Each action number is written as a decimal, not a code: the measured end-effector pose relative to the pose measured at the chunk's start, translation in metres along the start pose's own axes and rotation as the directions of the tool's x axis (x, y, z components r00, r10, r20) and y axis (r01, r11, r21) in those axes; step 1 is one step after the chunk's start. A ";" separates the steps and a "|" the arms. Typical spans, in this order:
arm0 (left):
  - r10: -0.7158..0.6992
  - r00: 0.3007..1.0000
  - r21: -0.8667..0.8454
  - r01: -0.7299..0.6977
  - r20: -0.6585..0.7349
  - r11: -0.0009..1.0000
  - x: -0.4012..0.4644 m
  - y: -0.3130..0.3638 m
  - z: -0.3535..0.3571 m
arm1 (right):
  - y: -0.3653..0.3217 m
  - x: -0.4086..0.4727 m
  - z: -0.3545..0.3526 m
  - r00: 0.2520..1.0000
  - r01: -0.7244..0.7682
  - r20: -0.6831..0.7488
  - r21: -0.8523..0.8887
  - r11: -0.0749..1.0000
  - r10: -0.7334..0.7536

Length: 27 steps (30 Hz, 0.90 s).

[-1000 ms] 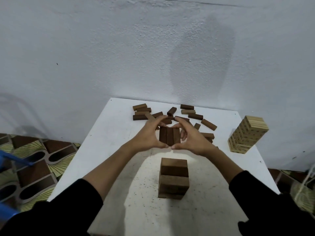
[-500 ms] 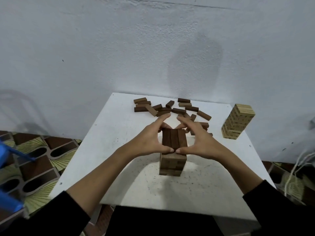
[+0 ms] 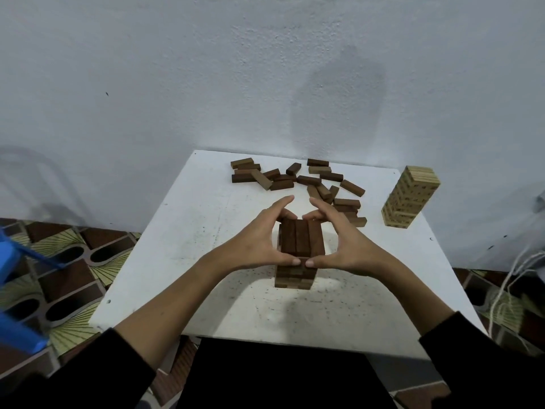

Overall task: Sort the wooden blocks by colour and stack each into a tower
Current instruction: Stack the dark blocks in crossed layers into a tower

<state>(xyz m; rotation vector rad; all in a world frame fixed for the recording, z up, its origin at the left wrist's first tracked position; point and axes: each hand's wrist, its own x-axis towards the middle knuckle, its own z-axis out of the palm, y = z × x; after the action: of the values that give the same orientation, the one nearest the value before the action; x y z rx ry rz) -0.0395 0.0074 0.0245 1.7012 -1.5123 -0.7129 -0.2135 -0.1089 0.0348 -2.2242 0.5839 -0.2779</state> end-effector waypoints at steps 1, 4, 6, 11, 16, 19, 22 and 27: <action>-0.002 1.000 0.003 0.002 0.001 1.000 0.000 0.000 0.000 | 0.000 0.000 0.000 1.000 -0.001 -0.001 -0.002 1.000 0.001; -0.007 1.000 0.016 0.007 0.003 1.000 0.000 0.000 0.000 | -0.002 0.000 0.000 1.000 -0.006 -0.002 -0.008 1.000 0.006; -0.008 1.000 0.021 0.008 -0.002 1.000 0.001 0.000 0.001 | -0.002 0.000 0.000 1.000 -0.010 0.001 -0.015 1.000 0.010; -0.005 1.000 0.020 0.006 -0.004 1.000 0.002 -0.003 0.003 | -0.004 0.000 0.002 1.000 -0.013 -0.002 -0.023 1.000 0.013; -0.006 1.000 0.008 0.006 0.004 1.000 0.002 -0.004 0.003 | -0.005 0.000 0.003 1.000 -0.011 -0.005 -0.027 1.000 0.011; -0.008 1.000 0.006 0.008 0.006 1.000 0.002 -0.005 0.005 | -0.004 0.000 0.004 1.000 -0.014 -0.002 -0.019 1.000 0.014; -0.017 1.000 -0.003 0.017 0.002 1.000 0.002 -0.005 0.006 | -0.004 0.000 0.004 0.999 -0.034 0.001 0.000 0.999 0.034; -0.029 0.999 -0.020 0.029 -0.014 0.999 0.002 -0.004 0.007 | -0.004 0.001 0.006 0.998 -0.056 0.000 0.028 0.998 0.056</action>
<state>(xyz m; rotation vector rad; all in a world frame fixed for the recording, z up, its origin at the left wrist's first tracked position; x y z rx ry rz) -0.0427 0.0041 0.0168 1.7136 -1.4693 -0.7271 -0.2091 -0.1035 0.0339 -2.1775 0.6378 -0.2566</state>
